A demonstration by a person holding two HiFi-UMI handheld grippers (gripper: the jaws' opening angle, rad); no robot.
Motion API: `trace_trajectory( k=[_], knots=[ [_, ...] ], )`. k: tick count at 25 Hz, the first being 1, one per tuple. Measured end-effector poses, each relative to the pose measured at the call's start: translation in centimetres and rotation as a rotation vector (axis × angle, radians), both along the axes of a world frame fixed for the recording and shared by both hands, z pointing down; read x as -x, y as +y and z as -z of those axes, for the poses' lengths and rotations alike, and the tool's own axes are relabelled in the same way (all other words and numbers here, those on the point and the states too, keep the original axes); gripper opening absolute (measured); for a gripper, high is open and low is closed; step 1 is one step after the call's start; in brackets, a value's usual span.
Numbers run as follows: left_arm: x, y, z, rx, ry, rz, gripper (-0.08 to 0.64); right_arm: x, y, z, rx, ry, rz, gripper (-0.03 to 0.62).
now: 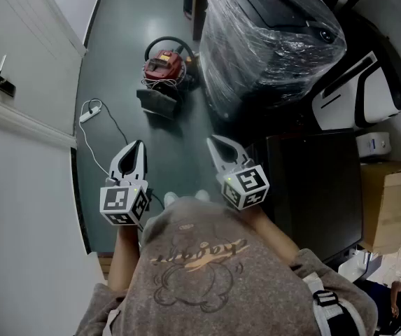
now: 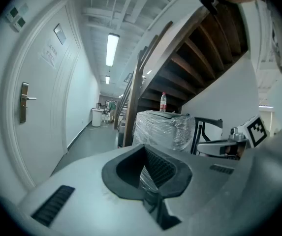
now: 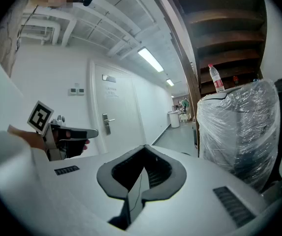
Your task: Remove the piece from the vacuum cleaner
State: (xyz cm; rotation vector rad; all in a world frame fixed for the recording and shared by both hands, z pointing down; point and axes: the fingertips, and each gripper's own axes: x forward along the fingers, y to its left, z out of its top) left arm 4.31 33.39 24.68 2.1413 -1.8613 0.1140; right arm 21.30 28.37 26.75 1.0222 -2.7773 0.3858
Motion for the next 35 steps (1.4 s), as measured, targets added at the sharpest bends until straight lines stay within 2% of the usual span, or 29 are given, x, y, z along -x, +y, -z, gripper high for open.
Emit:
trace_trajectory(
  k=[11,21,28,35],
  knots=[
    [-1.1,0.2,-0.3,-0.006,-0.002,0.034,0.002,-0.9,-0.1,0.1,0.017,-0.054,0.031,0.0],
    [-0.2,-0.9,-2.6,0.02,0.009,0.083,0.002,-0.9,-1.8,-2.7,0.074,-0.03,0.051,-0.002],
    [3.7,-6.8,-4.0,0.026,0.017,0.051,0.002,2.7,-6.6,-4.7,0.098,-0.007,0.037,0.0],
    [9.4,-15.9,-5.1,0.038,0.028,-0.035,0.002,10.3,-15.1,-5.2,0.109,-0.013,0.042,0.0]
  ],
)
